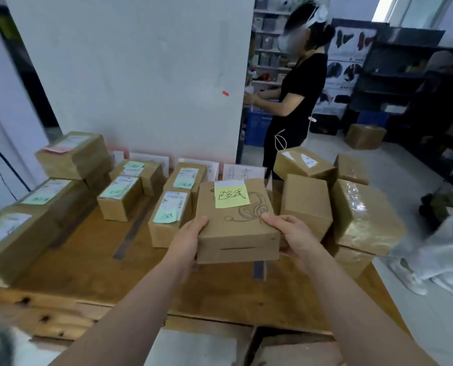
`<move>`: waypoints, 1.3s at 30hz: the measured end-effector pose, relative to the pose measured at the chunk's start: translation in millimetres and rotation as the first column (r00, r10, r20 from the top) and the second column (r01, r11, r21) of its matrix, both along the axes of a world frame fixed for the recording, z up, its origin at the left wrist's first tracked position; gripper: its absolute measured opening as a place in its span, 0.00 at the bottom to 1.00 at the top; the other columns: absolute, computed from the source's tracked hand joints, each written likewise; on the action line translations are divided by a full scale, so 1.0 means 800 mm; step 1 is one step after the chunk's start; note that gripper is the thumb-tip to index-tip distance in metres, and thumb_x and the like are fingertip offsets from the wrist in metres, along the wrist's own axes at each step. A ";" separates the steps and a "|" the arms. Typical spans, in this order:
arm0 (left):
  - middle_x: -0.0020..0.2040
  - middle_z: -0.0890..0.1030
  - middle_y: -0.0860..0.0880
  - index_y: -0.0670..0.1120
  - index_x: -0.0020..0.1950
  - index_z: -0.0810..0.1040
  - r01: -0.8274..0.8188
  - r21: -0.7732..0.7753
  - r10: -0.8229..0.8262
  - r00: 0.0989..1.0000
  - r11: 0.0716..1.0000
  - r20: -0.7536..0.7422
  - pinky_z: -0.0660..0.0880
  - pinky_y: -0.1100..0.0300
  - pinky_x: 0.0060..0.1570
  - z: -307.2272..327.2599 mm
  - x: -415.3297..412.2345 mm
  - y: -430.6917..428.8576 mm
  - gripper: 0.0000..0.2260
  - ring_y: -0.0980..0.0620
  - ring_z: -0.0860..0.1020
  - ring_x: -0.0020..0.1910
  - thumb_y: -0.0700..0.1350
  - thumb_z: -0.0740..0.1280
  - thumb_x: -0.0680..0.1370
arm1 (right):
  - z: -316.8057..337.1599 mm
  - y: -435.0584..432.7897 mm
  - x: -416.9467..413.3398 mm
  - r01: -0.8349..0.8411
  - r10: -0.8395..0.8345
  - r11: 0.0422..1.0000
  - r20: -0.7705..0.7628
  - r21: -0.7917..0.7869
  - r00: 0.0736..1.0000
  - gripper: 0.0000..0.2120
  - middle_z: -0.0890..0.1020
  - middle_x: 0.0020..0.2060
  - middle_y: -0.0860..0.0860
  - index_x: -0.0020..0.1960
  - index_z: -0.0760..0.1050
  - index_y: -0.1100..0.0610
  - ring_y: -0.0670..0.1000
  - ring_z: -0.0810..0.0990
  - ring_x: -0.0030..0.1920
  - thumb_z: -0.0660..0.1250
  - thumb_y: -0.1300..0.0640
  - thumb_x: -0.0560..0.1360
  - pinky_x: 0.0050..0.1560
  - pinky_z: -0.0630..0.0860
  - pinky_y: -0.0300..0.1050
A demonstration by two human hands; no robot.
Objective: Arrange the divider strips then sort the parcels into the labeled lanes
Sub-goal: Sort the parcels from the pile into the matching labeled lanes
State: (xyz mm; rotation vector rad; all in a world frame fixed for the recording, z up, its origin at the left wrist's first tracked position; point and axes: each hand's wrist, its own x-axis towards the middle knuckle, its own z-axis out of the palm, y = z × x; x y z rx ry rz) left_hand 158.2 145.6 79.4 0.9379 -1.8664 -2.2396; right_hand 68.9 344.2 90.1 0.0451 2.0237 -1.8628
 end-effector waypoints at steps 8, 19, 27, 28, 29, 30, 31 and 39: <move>0.51 0.82 0.48 0.49 0.62 0.76 0.096 -0.119 -0.093 0.995 0.988 0.033 0.74 0.58 0.37 -0.001 0.028 -0.161 0.15 0.49 0.80 0.49 0.54 0.65 0.79 | -0.001 -0.128 0.034 -0.122 0.119 0.990 0.051 0.067 0.992 0.38 0.83 0.51 0.48 0.59 0.75 0.48 0.51 0.81 0.54 0.79 0.37 0.53 0.48 0.81 0.51; 0.51 0.81 0.45 0.51 0.54 0.76 0.324 0.010 -0.313 0.906 0.946 0.284 0.74 0.54 0.42 -0.045 0.075 -0.266 0.14 0.46 0.79 0.49 0.59 0.67 0.74 | -0.046 -0.190 0.099 -0.240 0.228 0.971 0.361 -0.010 0.904 0.34 0.85 0.52 0.53 0.61 0.76 0.49 0.57 0.82 0.55 0.82 0.43 0.58 0.47 0.82 0.52; 0.52 0.81 0.45 0.50 0.56 0.75 0.377 0.018 -0.356 0.859 0.926 0.368 0.76 0.53 0.45 -0.094 0.088 -0.283 0.11 0.45 0.79 0.51 0.55 0.65 0.78 | -0.104 -0.216 0.121 -0.183 0.178 0.983 0.447 -0.033 0.877 0.25 0.84 0.53 0.54 0.61 0.78 0.50 0.57 0.82 0.55 0.78 0.51 0.66 0.46 0.81 0.52; 0.52 0.81 0.45 0.50 0.58 0.75 0.386 0.026 -0.367 0.853 0.922 0.370 0.76 0.52 0.46 -0.101 0.088 -0.284 0.12 0.45 0.79 0.51 0.53 0.65 0.78 | -0.111 -0.218 0.123 -0.173 0.171 0.984 0.447 -0.038 0.878 0.24 0.85 0.52 0.54 0.62 0.78 0.50 0.56 0.82 0.54 0.77 0.52 0.67 0.46 0.81 0.52; 0.53 0.81 0.45 0.50 0.60 0.75 0.389 0.034 -0.373 0.851 0.921 0.369 0.77 0.51 0.48 -0.108 0.088 -0.284 0.12 0.45 0.79 0.52 0.52 0.65 0.79 | -0.118 -0.220 0.124 -0.165 0.165 0.985 0.444 -0.038 0.881 0.23 0.85 0.51 0.52 0.62 0.77 0.50 0.55 0.82 0.54 0.76 0.54 0.68 0.45 0.80 0.51; 0.54 0.81 0.45 0.51 0.63 0.74 0.390 0.042 -0.377 0.851 0.920 0.365 0.77 0.50 0.49 -0.115 0.087 -0.285 0.13 0.44 0.79 0.53 0.50 0.65 0.79 | -0.125 -0.223 0.124 -0.157 0.156 0.987 0.441 -0.034 0.884 0.21 0.86 0.49 0.51 0.62 0.76 0.49 0.54 0.82 0.53 0.75 0.55 0.70 0.44 0.80 0.50; 0.55 0.81 0.46 0.52 0.65 0.73 0.388 0.049 -0.379 0.853 0.920 0.358 0.78 0.48 0.51 -0.122 0.086 -0.285 0.14 0.44 0.79 0.54 0.48 0.66 0.79 | -0.131 -0.226 0.124 -0.144 0.140 0.989 0.435 -0.022 0.889 0.21 0.86 0.49 0.49 0.63 0.75 0.49 0.54 0.82 0.52 0.73 0.57 0.71 0.44 0.79 0.49; 0.54 0.79 0.55 0.60 0.62 0.71 0.419 -0.066 -0.376 0.864 0.905 0.336 0.77 0.52 0.47 -0.163 0.072 -0.282 0.16 0.48 0.77 0.55 0.41 0.64 0.81 | -0.168 -0.252 0.122 -0.029 -0.022 0.987 0.319 0.155 0.948 0.27 0.83 0.53 0.48 0.72 0.69 0.50 0.51 0.82 0.51 0.69 0.63 0.75 0.39 0.76 0.42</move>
